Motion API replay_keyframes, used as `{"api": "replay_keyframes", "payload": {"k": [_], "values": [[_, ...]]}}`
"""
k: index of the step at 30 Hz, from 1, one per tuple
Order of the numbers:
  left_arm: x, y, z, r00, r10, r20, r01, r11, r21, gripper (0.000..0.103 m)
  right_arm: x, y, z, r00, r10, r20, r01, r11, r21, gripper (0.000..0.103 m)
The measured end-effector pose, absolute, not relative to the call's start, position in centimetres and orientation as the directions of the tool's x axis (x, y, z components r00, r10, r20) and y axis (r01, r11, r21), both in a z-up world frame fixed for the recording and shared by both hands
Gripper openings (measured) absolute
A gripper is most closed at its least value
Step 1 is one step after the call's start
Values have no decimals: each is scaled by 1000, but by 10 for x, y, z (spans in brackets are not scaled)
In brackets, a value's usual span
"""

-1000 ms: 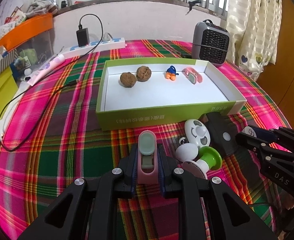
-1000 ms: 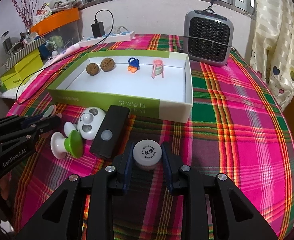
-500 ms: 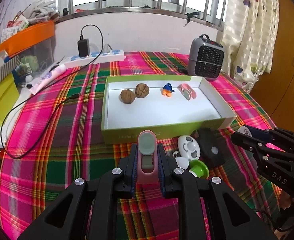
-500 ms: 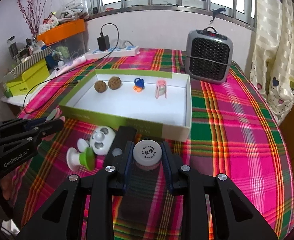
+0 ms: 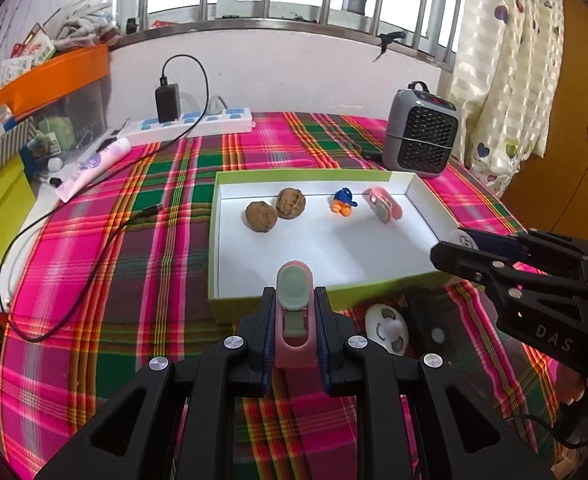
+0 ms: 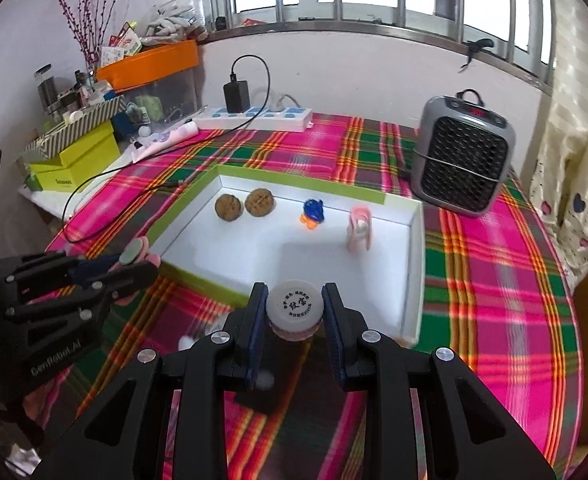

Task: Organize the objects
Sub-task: 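Carry the clip in the left tool over the box while the right tool carries the container, then open the right tool to drop the container in the box while the left tool releases the clip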

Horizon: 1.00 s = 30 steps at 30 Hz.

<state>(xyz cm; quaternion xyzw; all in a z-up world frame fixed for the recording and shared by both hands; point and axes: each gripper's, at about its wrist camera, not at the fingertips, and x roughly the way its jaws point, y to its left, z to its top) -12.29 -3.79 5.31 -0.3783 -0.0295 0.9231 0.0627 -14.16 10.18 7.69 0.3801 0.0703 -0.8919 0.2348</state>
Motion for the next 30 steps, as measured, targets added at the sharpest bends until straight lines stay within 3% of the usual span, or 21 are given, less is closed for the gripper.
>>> {"api": "replay_keyframes", "payload": {"k": [30], "values": [[-182, -38, 30, -666, 102, -739, -59, -995, -84, 16, -239, 42, 43, -444, -358, -822, 595, -803, 28, 29]]}}
